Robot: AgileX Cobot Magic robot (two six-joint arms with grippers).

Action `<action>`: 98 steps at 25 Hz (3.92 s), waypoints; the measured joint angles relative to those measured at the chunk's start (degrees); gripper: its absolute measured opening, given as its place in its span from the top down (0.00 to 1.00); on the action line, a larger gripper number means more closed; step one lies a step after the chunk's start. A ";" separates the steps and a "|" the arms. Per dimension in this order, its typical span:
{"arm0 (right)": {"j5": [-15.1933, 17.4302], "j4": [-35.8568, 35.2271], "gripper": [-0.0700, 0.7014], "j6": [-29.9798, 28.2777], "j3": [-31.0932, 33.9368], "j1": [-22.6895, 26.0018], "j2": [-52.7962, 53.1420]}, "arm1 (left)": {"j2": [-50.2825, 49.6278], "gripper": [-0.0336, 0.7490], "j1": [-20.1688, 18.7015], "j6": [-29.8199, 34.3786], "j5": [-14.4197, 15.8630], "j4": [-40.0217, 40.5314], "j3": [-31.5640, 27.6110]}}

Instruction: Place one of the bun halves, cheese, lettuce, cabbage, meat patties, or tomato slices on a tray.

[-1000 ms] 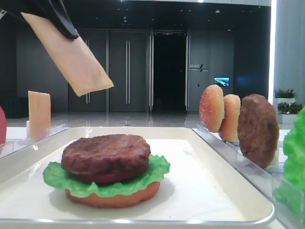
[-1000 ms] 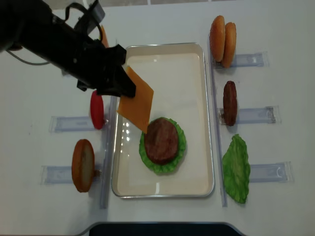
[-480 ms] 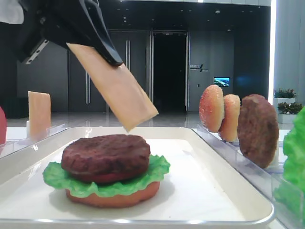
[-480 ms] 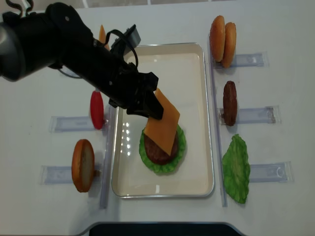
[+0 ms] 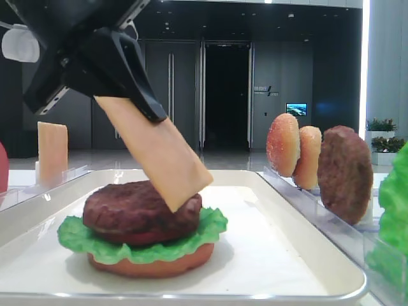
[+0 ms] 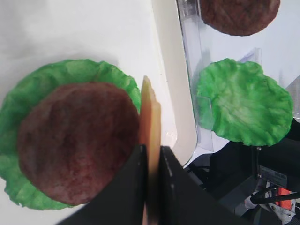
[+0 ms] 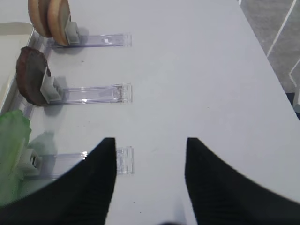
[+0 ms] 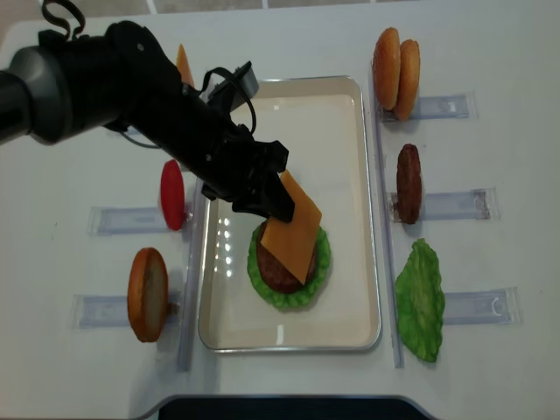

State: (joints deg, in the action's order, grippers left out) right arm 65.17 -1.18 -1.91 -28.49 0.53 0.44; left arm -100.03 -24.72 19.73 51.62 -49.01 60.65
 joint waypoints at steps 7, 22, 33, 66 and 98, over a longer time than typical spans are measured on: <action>0.00 0.00 0.45 0.00 0.00 0.00 0.00 | -0.75 0.92 0.00 0.58 -0.06 0.02 0.00; 0.00 0.00 0.45 0.00 0.00 0.00 0.00 | -0.82 0.69 0.00 0.58 -0.06 0.52 0.00; 0.00 0.00 0.45 0.00 0.00 0.00 0.00 | -0.84 0.36 0.00 -4.98 0.05 8.69 0.05; 0.00 0.00 0.45 0.00 0.00 0.00 0.00 | 0.84 0.36 -0.11 -25.72 18.06 42.67 21.92; 0.00 0.00 0.45 0.00 0.00 0.00 0.00 | 0.92 0.36 23.92 -22.42 18.13 49.01 22.05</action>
State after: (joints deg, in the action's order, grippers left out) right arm 65.17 -1.18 -1.91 -28.49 0.53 0.44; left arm -99.12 -0.79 -2.69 69.75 0.00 82.71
